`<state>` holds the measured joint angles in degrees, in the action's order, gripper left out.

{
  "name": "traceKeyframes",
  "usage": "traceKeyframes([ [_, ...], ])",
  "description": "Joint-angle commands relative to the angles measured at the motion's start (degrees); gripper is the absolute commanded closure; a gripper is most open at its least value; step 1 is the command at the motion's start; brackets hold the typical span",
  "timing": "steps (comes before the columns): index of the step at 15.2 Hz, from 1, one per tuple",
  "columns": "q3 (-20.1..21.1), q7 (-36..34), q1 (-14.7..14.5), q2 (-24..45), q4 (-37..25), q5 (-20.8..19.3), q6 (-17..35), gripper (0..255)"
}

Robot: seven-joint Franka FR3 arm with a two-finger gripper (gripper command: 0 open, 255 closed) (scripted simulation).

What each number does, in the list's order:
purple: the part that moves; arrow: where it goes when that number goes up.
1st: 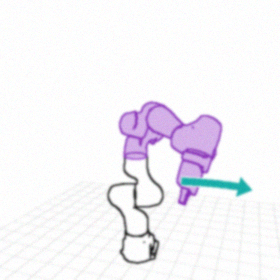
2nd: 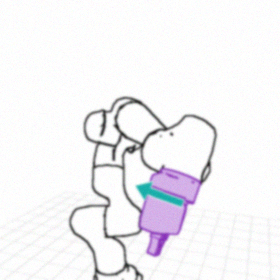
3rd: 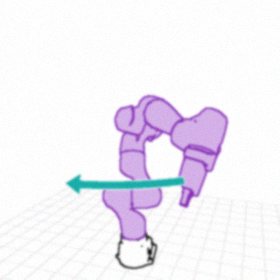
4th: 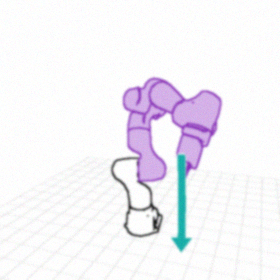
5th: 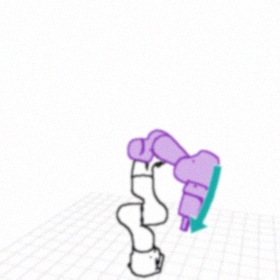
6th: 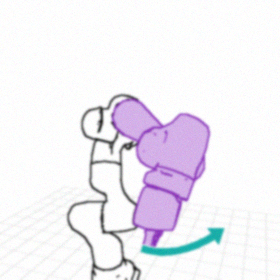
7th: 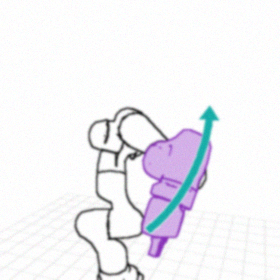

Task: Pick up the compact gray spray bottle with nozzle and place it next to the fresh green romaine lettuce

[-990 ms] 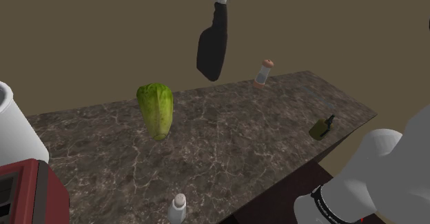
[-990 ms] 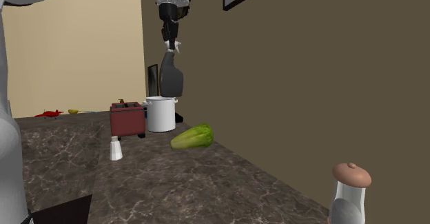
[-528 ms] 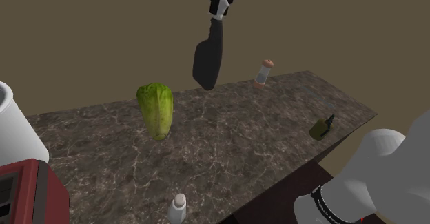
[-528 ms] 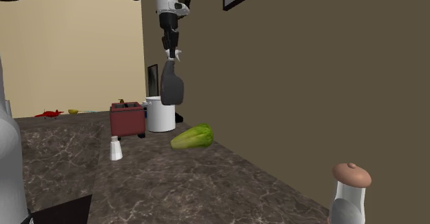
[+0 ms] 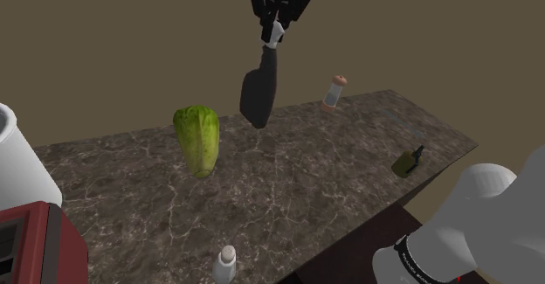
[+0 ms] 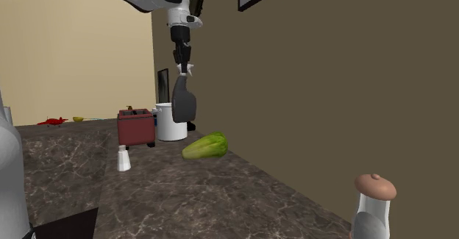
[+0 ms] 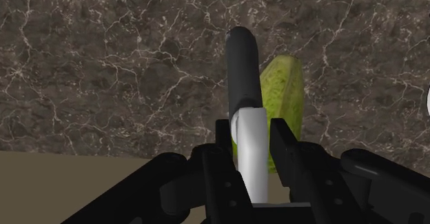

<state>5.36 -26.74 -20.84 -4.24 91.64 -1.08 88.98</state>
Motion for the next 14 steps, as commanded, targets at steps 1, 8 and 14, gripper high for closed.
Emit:
traceKeyframes([
  [1, 0.0, 0.0, 0.0, -0.5, 2.0, 0.0, 1.5, 255],
  [8, -0.1, 0.0, 0.0, -1.7, 8.8, 0.2, 7.2, 255],
  [14, -0.1, 0.0, 0.0, -2.2, 14.1, 0.2, 11.9, 255],
])
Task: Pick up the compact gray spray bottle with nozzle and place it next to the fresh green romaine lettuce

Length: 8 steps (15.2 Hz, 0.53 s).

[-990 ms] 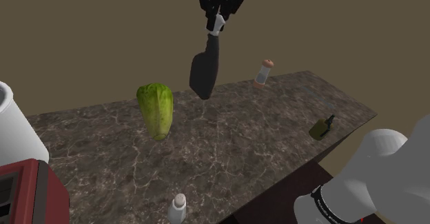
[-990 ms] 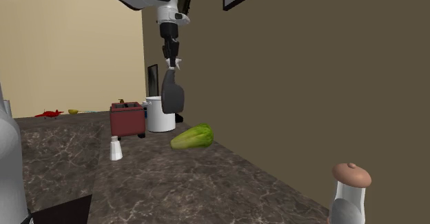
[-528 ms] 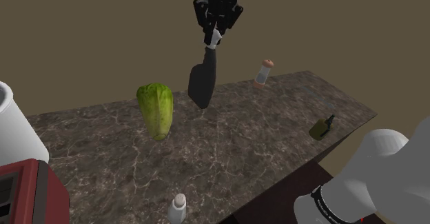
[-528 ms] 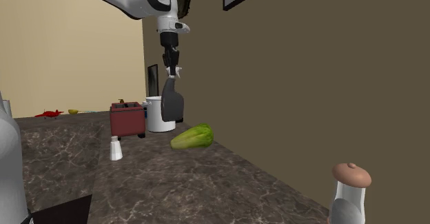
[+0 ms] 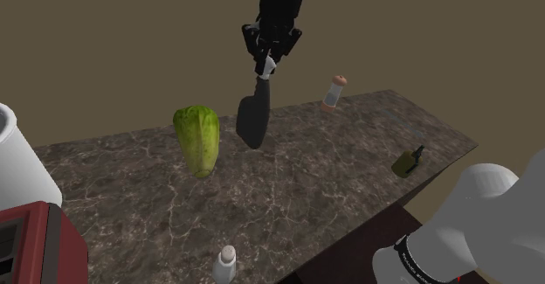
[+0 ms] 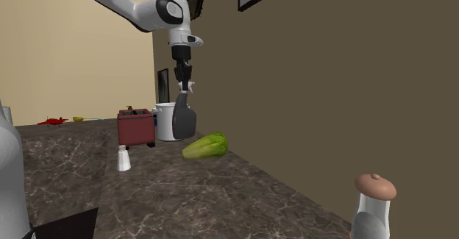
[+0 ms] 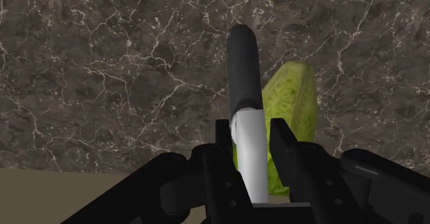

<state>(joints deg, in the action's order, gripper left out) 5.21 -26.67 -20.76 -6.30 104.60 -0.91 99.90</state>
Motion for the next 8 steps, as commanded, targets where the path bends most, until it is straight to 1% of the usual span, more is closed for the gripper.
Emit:
traceKeyframes([
  [1, 0.1, -0.1, 0.0, -0.2, 1.9, 0.0, 1.8, 255],
  [8, 0.1, -0.2, -0.1, -0.1, 7.2, 0.0, 7.1, 255],
])
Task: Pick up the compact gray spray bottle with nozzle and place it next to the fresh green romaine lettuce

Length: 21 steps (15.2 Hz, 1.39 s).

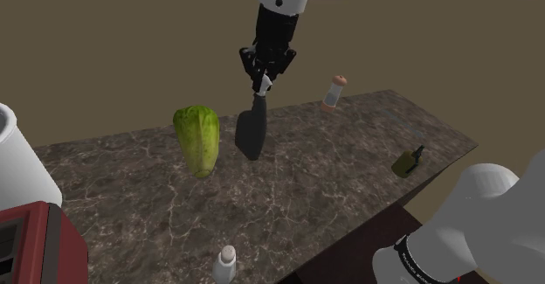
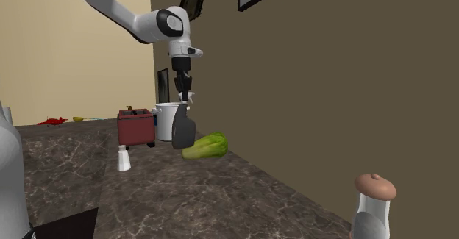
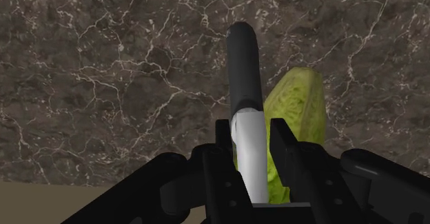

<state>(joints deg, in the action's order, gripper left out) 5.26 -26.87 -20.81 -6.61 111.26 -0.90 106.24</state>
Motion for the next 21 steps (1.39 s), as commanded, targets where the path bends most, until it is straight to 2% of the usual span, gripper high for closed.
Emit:
traceKeyframes([
  [1, 0.0, -0.1, 0.0, 0.2, 1.3, 0.0, 1.6, 255],
  [17, 0.1, -0.5, 0.0, 2.8, 10.7, -0.4, 13.6, 255],
  [21, 0.1, -0.5, 0.0, 2.8, 10.7, -0.4, 13.6, 255],
])
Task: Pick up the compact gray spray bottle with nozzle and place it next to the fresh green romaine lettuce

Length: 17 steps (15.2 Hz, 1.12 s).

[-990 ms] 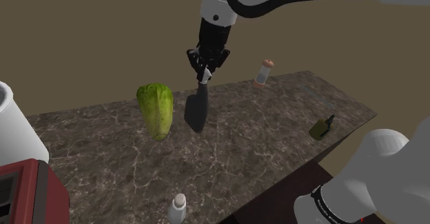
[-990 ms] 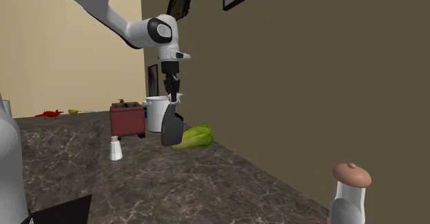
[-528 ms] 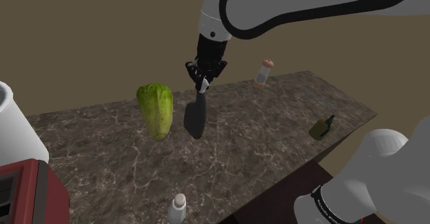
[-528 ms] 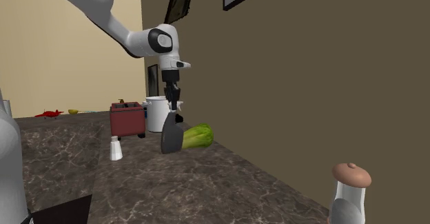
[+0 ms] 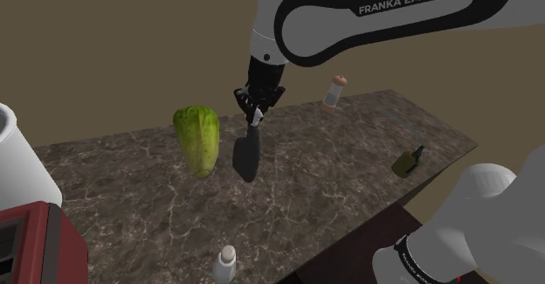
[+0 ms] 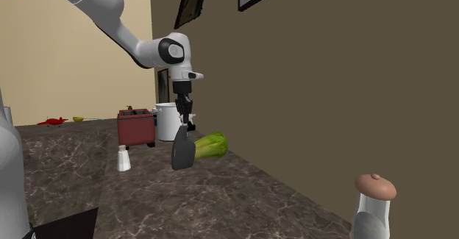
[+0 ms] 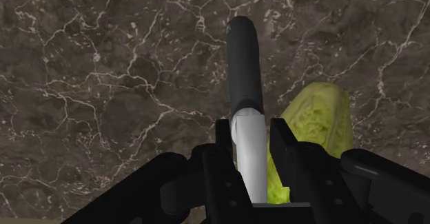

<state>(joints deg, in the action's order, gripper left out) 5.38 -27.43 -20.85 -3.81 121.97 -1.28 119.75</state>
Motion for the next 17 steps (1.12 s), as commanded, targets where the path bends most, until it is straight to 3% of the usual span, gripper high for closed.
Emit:
traceKeyframes([
  [1, 0.0, 0.0, 0.0, 0.0, 0.0, 0.0, 0.1, 255],
  [3, 0.0, 0.0, 0.0, 0.0, 0.0, 0.0, 0.1, 255],
  [4, 0.0, 0.0, 0.0, 0.0, 0.0, 0.0, 0.1, 0],
  [9, 0.0, 0.0, 0.0, 0.0, 0.0, 0.0, 0.1, 0],
  [13, 0.0, 0.2, 0.0, -2.1, -5.0, 0.3, -7.1, 0],
  [17, 0.0, 0.2, 0.0, -2.1, -5.0, 0.3, -7.1, 0],
])
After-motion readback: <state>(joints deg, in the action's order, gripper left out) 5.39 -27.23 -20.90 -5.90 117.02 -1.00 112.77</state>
